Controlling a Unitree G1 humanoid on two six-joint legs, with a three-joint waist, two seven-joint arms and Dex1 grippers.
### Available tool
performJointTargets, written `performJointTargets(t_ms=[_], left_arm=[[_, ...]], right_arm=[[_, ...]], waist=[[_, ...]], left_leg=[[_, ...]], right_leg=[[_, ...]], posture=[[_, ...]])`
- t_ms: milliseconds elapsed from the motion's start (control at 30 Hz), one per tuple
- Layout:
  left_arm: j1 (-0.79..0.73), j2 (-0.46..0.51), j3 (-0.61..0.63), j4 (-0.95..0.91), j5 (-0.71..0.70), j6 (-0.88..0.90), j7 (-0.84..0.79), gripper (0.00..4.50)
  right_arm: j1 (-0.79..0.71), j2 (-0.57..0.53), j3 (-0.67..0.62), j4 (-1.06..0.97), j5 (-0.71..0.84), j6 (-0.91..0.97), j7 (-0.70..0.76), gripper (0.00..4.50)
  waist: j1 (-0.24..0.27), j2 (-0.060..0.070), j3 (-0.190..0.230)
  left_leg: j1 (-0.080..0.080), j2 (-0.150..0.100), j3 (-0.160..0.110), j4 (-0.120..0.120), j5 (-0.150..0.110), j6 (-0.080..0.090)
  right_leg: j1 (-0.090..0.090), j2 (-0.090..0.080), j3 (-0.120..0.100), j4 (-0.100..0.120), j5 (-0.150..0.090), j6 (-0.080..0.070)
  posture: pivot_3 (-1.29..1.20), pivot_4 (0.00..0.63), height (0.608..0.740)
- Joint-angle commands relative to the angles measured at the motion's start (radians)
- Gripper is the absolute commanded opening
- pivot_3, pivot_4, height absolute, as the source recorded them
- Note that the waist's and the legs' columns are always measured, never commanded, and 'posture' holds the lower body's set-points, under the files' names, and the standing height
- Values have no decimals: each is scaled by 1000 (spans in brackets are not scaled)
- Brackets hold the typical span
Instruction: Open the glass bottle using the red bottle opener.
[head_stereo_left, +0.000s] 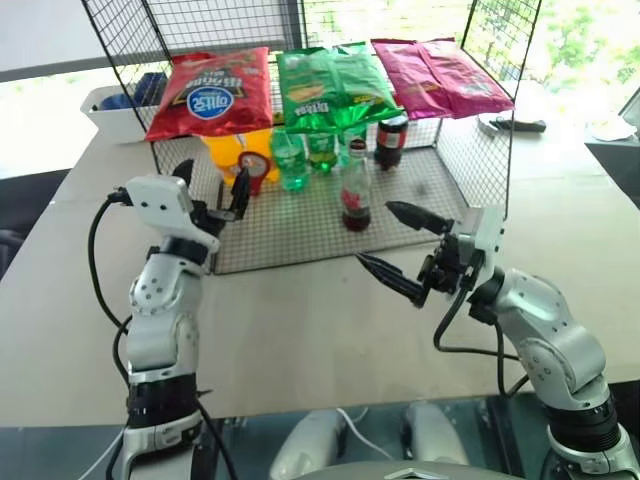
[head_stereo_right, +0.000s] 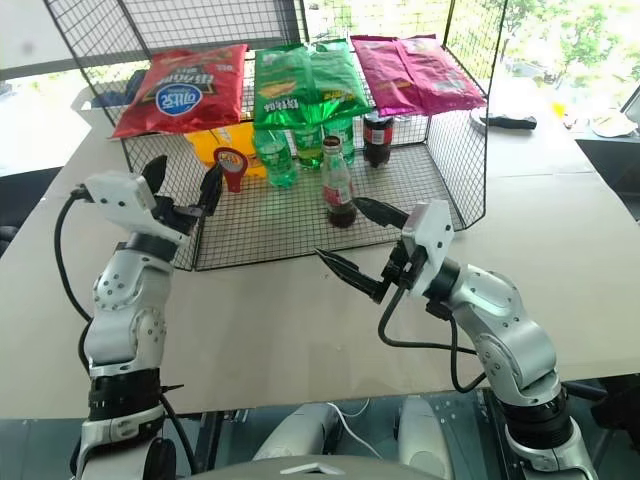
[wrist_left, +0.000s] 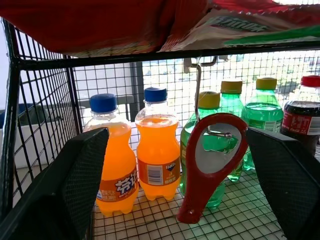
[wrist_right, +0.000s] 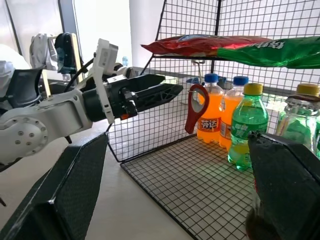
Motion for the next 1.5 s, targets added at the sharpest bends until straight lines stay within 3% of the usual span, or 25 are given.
performJointTargets(t_ms=[33, 233, 500, 867, 967, 1067, 1100, 1133, 1167, 1267, 1500], left_arm=[[-33, 1, -12, 69, -5, -6, -28, 4500], [-33, -8, -43, 52, 2, -44, -69, 4500], [1, -10, -20, 0, 38, -81, -8, 4500], [-95, -22, -61, 152, 109, -92, 34, 4500], [-139, -34, -66, 216, 114, -104, 33, 3727], [-164, -39, -73, 260, 117, -122, 23, 2389], [-169, -39, -77, 271, 118, -128, 18, 2147], [-173, -39, -78, 280, 116, -136, 14, 1568], [-176, -39, -79, 286, 115, -142, 11, 1351], [-177, -38, -75, 294, 117, -157, 12, 89], [-138, -63, -36, 230, 37, -186, -11, 38]], right_arm=[[-6, 3, 0, -32, 4, -19, 0, 4474], [1, 6, 5, -28, -7, -27, -2, 4474], [25, 5, 5, -19, -23, -46, -3, 4474], [17, 13, 11, -11, -32, -47, -2, 4474], [15, 15, 11, -11, -33, -47, -4, 4500], [13, 16, 11, -10, -35, -47, -4, 4500], [12, 17, 11, -10, -36, -48, -4, 4500], [11, 17, 10, -8, -37, -49, -3, 4500], [9, 17, 10, -7, -38, -49, -3, 4500], [8, 19, 10, -5, -40, -52, -2, 4500], [11, 22, 14, 0, -48, -57, 0, 4500]], waist=[[8, 0, 0], [8, 0, 0], [-17, -1, 0], [-17, -1, 1], [-17, -1, 1], [-19, -1, 1], [-19, -1, 1], [-19, -1, 1], [-20, -1, 1], [-19, -1, 1], [-20, -1, 1]], left_leg=[[0, 1, 0, 0, 1, -2], [1, 4, -2, 0, 6, -9], [-1, 7, -1, -2, 5, -7], [-3, 7, -1, -2, 3, -5], [-3, 7, -1, -2, 3, -5], [-3, 7, -1, -2, 3, -5], [-3, 7, -1, -2, 3, -5], [-3, 7, -1, -2, 3, -5], [-3, 7, -1, -2, 3, -5], [-3, 7, -1, -2, 3, -5], [-3, 7, 0, -2, 3, -5]], right_leg=[[0, 1, 0, 0, 1, -1], [1, 6, -1, 0, 7, -1], [-1, 8, 1, -5, 8, -3], [-1, 8, 0, -9, 8, -3], [-1, 8, 0, -9, 8, -3], [-1, 8, 1, -10, 8, -3], [-1, 8, 1, -10, 8, -3], [-1, 8, 1, -10, 8, -3], [-1, 8, 1, -10, 8, -3], [-1, 8, 1, -10, 8, -3], [-1, 8, 1, -10, 8, -3]], posture=[[0, 150, 740], [0, 150, 740], [0, 150, 740], [0, 150, 740], [0, 150, 740], [0, 150, 740], [0, 150, 740], [0, 150, 740], [0, 150, 740], [0, 150, 740], [0, 150, 740]])
